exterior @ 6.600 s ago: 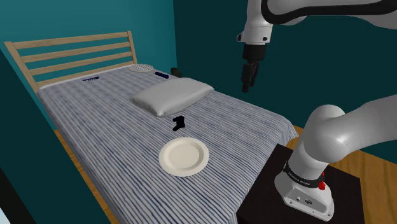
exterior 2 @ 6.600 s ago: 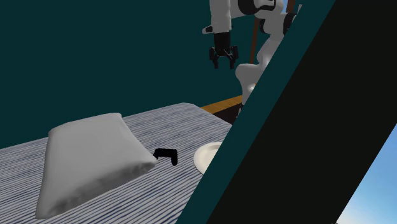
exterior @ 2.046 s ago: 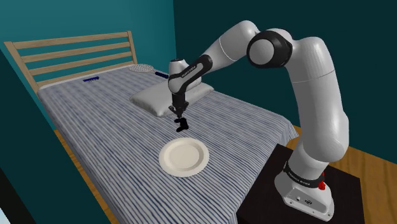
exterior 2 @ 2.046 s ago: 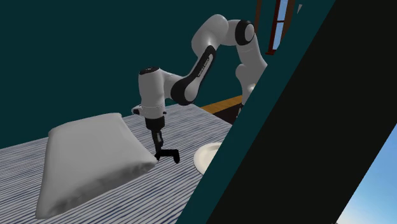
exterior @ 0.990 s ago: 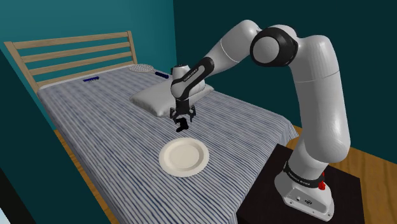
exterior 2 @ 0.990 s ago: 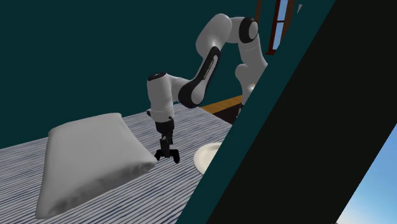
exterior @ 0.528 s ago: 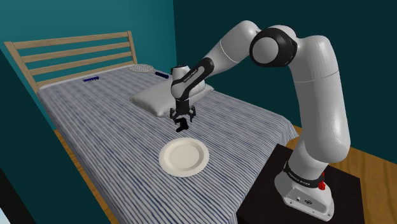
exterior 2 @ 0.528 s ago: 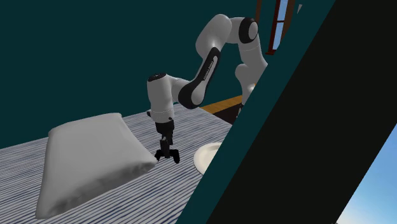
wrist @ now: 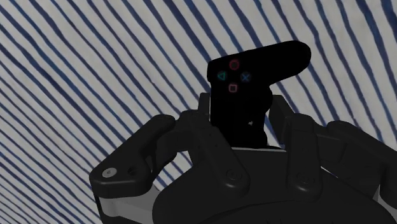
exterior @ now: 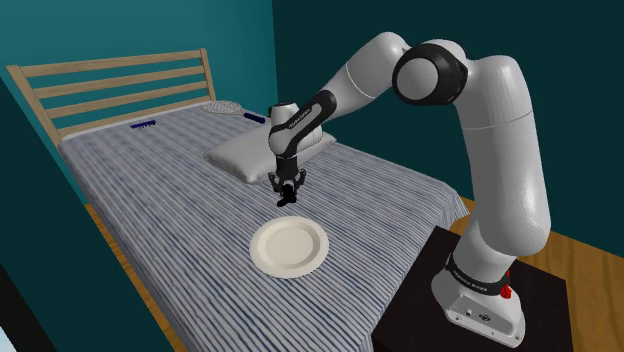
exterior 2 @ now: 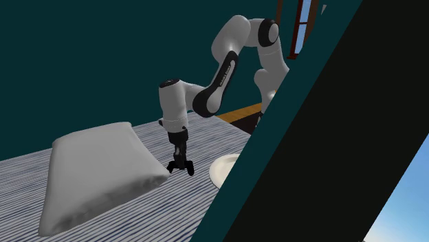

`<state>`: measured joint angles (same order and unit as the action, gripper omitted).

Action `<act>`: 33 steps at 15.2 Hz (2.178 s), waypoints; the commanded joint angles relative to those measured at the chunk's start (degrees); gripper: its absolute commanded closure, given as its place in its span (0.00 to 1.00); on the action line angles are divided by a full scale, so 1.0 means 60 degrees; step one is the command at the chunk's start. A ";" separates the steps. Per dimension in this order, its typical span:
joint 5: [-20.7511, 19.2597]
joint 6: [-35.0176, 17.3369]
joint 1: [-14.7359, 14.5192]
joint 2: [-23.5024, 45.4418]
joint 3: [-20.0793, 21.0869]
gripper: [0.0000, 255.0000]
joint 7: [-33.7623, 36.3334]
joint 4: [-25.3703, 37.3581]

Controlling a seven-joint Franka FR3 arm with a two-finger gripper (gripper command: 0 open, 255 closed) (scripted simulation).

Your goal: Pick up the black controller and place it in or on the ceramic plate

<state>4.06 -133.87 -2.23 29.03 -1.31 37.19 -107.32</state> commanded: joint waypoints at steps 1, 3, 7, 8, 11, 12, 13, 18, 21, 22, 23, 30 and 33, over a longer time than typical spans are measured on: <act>0.0002 0.0002 -0.0003 0.0007 0.0004 1.00 0.0002 -0.0006; -0.0004 0.0091 -0.0003 -0.0070 0.0000 1.00 0.0005 0.0007; -0.0029 0.0476 -0.0010 -0.0407 -0.0014 1.00 0.0033 0.0056; -0.0035 0.0575 -0.0012 -0.0488 -0.0018 1.00 0.0040 0.0073; -0.0054 0.0873 -0.0016 -0.0723 -0.0027 1.00 0.0061 0.0137; -0.0060 0.0974 -0.0018 -0.0798 -0.0029 1.00 0.0068 0.0163; -0.0066 0.1076 -0.0019 -0.0872 -0.0032 1.00 0.0075 0.0191; -0.0095 0.1595 -0.0024 -0.1221 -0.0044 1.00 0.0109 0.0361; -0.0122 0.1412 -0.0241 -0.1765 0.0043 1.00 0.0412 -0.0352; -0.0133 0.1307 -0.0348 -0.2012 0.0093 1.00 0.0568 -0.0697; -0.0143 0.1208 -0.0455 -0.2253 0.0147 1.00 0.0728 -0.1030; -0.0144 0.0694 -0.1201 -0.3788 0.0643 1.00 0.1946 -0.3024; -0.0095 0.0555 -0.1524 -0.4367 0.0922 1.00 0.2512 -0.3714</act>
<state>3.37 -130.68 -10.72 4.37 3.66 51.02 -128.26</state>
